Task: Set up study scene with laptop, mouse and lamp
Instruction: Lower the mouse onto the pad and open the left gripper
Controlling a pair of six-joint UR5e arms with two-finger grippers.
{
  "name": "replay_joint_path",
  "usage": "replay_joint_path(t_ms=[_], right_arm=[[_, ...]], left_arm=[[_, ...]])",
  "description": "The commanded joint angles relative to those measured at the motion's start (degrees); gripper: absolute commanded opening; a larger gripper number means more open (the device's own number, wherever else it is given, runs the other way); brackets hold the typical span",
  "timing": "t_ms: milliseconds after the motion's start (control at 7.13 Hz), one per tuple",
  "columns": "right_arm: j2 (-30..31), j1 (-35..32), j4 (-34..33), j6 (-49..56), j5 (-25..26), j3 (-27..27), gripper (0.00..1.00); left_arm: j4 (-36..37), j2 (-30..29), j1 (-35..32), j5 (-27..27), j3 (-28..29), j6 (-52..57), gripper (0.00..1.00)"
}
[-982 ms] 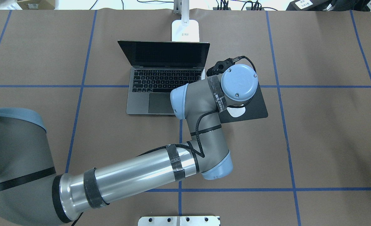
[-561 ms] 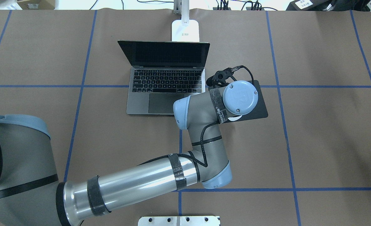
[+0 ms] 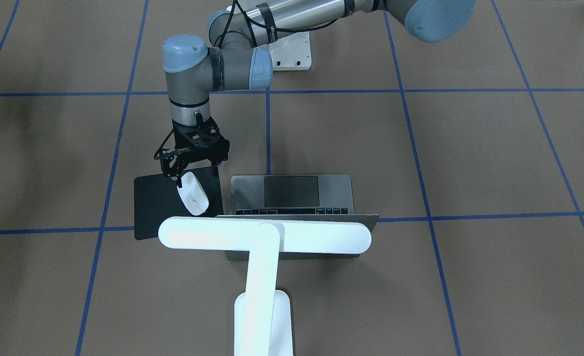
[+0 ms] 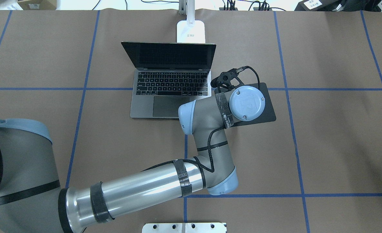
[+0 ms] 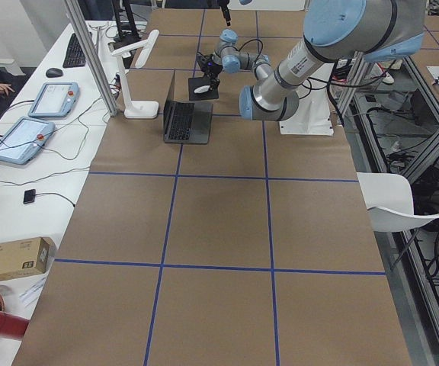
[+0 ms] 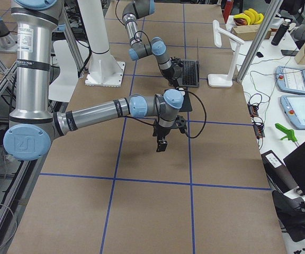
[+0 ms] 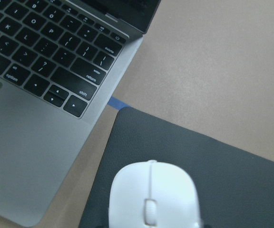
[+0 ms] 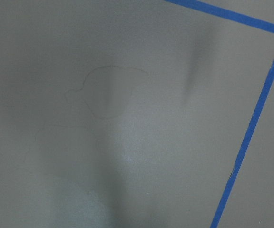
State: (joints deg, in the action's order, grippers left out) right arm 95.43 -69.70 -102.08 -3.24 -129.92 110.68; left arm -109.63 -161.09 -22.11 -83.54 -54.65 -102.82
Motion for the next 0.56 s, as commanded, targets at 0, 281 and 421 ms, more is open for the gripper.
replay_joint_path(t_ms=[0,281,421], right_arm=[[-0.1,0.0,0.0,0.1,-0.6,-0.1,1.0],[-0.2,-0.9,-0.2,0.1,-0.6,0.0,1.0],[-0.2,-1.7,-0.2,0.2,-0.5,0.1,1.0]], left_arm=[[0.4,0.0,-0.5,-0.2,-1.7,1.0,0.99],[6.5,4.3,-2.4,-8.1,-14.9,5.4,0.99],[9.7,9.9,-3.6,-12.1,-23.7,7.2,0.99]])
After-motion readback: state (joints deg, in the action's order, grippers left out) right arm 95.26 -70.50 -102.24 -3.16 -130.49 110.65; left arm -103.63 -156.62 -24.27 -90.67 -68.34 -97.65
